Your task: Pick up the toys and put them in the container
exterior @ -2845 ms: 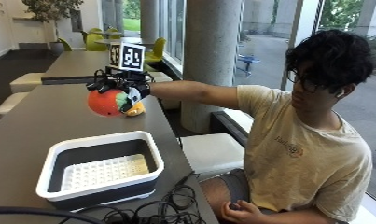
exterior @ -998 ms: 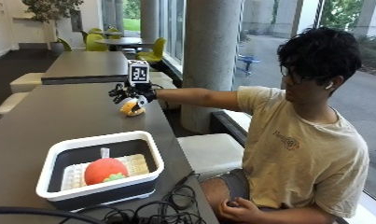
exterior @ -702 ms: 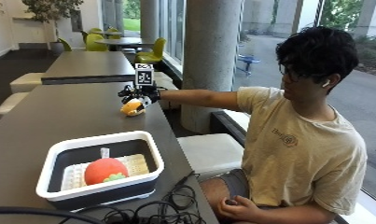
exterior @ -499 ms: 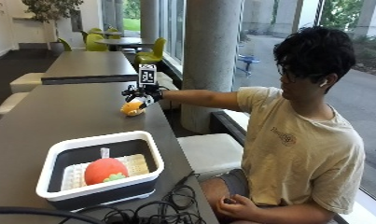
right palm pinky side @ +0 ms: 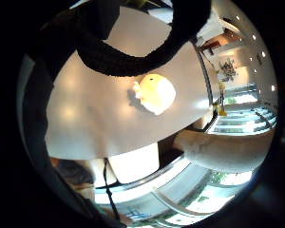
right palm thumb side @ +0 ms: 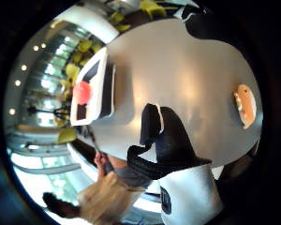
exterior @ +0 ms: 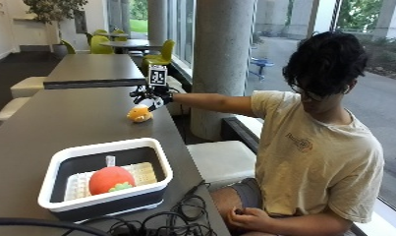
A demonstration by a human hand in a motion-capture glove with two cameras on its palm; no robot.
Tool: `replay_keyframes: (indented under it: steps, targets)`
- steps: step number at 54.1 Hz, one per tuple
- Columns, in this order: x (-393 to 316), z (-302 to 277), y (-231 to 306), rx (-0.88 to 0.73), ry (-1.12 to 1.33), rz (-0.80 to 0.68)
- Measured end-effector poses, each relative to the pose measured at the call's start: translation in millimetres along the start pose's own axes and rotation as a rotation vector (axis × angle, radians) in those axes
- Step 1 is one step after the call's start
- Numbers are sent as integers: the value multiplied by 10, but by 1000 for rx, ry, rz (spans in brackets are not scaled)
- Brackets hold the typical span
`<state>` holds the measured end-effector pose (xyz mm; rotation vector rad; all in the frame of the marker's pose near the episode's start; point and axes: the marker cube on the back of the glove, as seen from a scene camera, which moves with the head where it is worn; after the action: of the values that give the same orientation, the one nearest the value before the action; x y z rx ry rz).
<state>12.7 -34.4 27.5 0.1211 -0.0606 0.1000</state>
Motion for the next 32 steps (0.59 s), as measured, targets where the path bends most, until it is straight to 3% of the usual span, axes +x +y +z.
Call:
replay_keyframes:
  steps: [8, 32]
  targets:
    - [-81, 51, 22, -7, -103, 13]
    - [-48, 52, 2, -7, -39, -9]
